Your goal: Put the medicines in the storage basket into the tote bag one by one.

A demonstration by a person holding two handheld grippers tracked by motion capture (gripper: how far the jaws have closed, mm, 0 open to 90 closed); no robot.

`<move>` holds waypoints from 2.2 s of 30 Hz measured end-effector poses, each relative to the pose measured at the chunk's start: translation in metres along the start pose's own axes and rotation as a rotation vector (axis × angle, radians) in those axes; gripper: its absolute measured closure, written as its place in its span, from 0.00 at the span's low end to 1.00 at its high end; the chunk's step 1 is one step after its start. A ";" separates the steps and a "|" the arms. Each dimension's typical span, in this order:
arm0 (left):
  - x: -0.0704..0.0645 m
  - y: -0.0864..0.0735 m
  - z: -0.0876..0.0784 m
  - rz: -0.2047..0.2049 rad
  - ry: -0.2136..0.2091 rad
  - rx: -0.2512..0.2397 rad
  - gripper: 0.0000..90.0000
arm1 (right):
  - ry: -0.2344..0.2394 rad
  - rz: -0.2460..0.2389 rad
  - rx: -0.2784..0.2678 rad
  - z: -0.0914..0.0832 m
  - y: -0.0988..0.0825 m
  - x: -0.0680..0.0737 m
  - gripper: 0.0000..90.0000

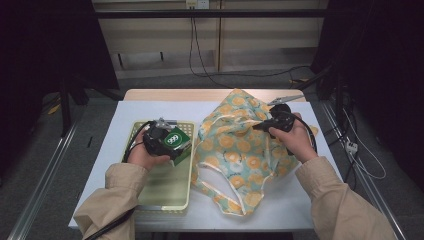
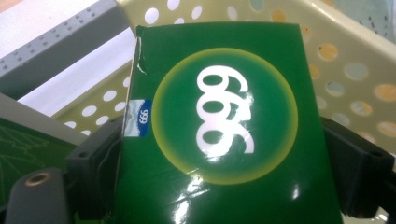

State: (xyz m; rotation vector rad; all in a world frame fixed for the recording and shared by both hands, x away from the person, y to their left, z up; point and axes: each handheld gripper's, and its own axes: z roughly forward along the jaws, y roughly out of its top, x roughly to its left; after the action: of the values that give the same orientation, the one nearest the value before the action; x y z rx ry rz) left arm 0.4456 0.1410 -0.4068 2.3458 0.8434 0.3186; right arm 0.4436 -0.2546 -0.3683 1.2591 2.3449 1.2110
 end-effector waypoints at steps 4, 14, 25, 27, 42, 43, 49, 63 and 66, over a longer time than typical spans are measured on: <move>-0.001 0.001 -0.002 -0.020 0.011 0.009 0.19 | -0.003 0.003 0.002 -0.001 0.000 0.000 1.00; 0.000 0.007 -0.019 -0.091 -0.019 -0.012 0.20 | -0.006 0.003 0.000 -0.004 0.000 -0.002 1.00; 0.003 0.025 -0.055 -0.105 -0.040 -0.085 0.20 | -0.008 0.010 0.001 -0.003 0.000 -0.003 1.00; 0.002 0.030 -0.062 -0.107 -0.037 -0.108 0.20 | -0.008 0.008 -0.001 -0.003 0.001 -0.003 1.00; -0.035 0.079 -0.080 -0.029 -0.101 -0.211 0.20 | -0.006 0.006 0.005 -0.002 0.003 -0.001 1.00; -0.039 0.082 -0.077 -0.032 -0.114 -0.216 0.20 | -0.007 0.005 0.005 -0.002 0.003 -0.001 1.00; -0.062 0.096 -0.054 0.012 -0.159 -0.207 0.20 | -0.005 0.003 0.003 -0.002 0.005 -0.001 1.00; -0.107 0.112 -0.004 0.074 -0.235 -0.150 0.20 | -0.010 0.006 -0.011 -0.007 0.007 -0.002 1.00; -0.115 0.114 0.004 0.100 -0.248 -0.133 0.20 | -0.010 0.006 -0.015 -0.008 0.008 -0.002 1.00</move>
State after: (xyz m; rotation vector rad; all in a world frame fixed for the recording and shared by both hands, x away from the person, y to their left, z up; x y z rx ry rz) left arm 0.4156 -0.0041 -0.3406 2.2485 0.5701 0.1165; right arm 0.4456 -0.2580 -0.3577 1.2657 2.3229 1.2187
